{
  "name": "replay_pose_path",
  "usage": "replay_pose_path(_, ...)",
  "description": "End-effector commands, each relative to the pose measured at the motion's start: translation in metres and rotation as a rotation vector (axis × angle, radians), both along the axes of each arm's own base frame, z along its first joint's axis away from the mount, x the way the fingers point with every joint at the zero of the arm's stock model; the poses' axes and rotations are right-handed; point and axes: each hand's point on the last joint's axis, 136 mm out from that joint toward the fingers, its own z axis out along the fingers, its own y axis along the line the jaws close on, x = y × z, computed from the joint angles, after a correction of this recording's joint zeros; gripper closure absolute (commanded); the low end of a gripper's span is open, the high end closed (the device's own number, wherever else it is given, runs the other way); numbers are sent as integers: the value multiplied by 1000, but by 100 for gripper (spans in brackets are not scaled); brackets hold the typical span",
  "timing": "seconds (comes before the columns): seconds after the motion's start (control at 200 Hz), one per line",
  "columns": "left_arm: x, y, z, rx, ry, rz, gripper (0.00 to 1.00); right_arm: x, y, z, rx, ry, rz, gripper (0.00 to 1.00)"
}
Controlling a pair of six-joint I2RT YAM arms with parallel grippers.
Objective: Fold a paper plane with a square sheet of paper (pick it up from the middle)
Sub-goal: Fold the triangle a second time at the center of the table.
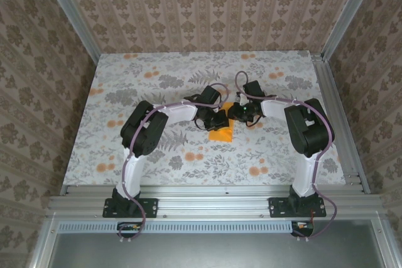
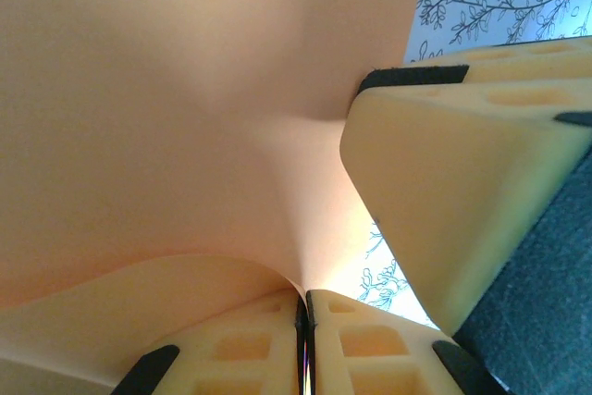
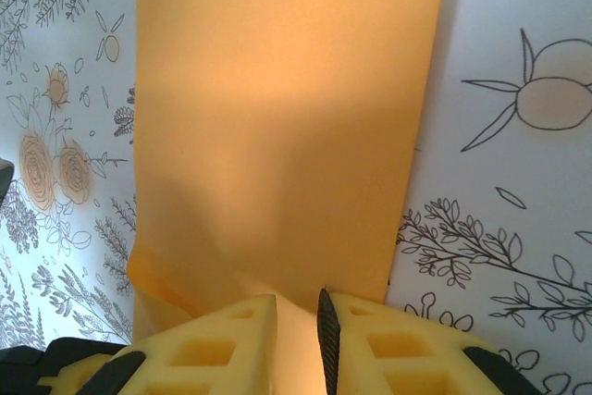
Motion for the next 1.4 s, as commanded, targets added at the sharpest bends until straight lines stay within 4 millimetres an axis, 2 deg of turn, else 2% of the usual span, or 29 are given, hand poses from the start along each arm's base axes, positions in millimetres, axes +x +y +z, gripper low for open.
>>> replay_pose_path(0.0, 21, -14, 11, -57, -58, 34, 88, -27, -6, -19, -26, 106, 1, 75)
replay_pose_path(0.535, 16, -22, 5, -60, -54, -21, 88, -31, -8, -22, -35, 118, -6, 75)
replay_pose_path(0.72, 9, -12, -14, -9, -30, -29, 86, -26, -6, -11, -23, 90, -6, 74)
replay_pose_path(0.935, 7, -8, -19, -1, -27, -31, 75, -18, -3, 4, -3, 56, -9, 71)
replay_pose_path(1.23, 12, -16, -2, -75, -91, -43, 53, -12, -6, 20, 59, 30, -31, 70)
replay_pose_path(1.395, 13, -19, 7, -121, -119, -53, 50, -13, -7, 27, 119, 25, -36, 70)
